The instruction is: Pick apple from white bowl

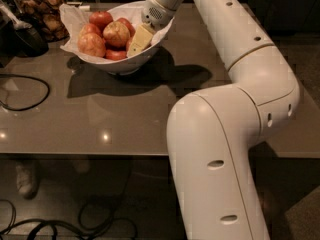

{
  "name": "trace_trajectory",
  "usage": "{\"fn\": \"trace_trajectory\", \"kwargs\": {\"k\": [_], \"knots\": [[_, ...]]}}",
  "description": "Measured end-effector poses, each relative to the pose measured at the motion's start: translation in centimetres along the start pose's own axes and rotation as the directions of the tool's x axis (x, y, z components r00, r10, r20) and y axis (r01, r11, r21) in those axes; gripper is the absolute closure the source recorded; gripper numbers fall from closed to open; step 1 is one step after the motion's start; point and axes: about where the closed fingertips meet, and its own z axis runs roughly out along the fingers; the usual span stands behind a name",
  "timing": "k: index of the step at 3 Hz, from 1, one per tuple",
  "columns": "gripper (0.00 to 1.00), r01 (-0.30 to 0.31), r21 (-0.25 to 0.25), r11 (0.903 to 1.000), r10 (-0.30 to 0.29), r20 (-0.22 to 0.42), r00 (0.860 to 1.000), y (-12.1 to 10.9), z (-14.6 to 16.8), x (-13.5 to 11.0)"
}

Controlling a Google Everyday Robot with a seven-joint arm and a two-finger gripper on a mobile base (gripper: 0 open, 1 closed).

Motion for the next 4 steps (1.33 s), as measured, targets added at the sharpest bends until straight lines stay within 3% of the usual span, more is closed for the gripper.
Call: {"fn": "trace_trajectory", "kwargs": {"k": [1,3,4], "knots": [[0.37,0.002,0.002,1.0,-0.002,0.0,1.0,-0.21,0.17,0.08],[0.84,0.002,0.003,1.0,-0.002,0.0,1.0,-0.21,0.17,0.08],[1.0,0.002,0.003,1.0,-0.002,0.0,1.0,-0.21,0.17,0.08]]}}
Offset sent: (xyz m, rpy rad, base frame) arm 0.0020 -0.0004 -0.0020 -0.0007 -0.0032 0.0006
